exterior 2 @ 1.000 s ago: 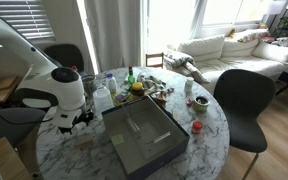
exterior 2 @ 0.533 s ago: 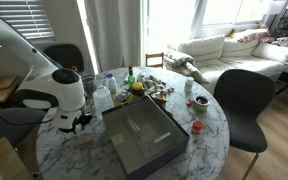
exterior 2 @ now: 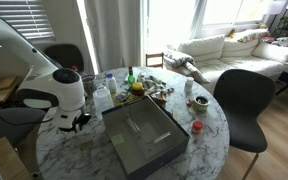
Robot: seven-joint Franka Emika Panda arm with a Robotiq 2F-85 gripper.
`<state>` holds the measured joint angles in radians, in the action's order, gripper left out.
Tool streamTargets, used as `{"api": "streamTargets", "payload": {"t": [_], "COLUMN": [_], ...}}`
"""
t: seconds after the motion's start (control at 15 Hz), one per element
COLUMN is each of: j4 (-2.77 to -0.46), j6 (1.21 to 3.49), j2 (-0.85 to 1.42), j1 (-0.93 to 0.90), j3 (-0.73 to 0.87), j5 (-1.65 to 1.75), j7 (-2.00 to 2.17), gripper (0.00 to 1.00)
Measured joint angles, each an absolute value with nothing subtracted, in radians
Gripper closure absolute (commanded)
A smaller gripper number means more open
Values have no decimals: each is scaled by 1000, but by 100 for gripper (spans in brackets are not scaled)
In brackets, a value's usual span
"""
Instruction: Put the small objects inside the measuring cup then put them in the can
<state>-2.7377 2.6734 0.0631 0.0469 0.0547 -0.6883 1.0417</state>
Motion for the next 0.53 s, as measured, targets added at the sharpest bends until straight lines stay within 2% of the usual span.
{"api": "streamTargets", "payload": {"t": [0.53], "j4": [-2666], "j6": [2583], "j2": [-8], "j1": [-8], "j3": [-10], "j5": [-519], "j7": [1058], "gripper": [95]}}
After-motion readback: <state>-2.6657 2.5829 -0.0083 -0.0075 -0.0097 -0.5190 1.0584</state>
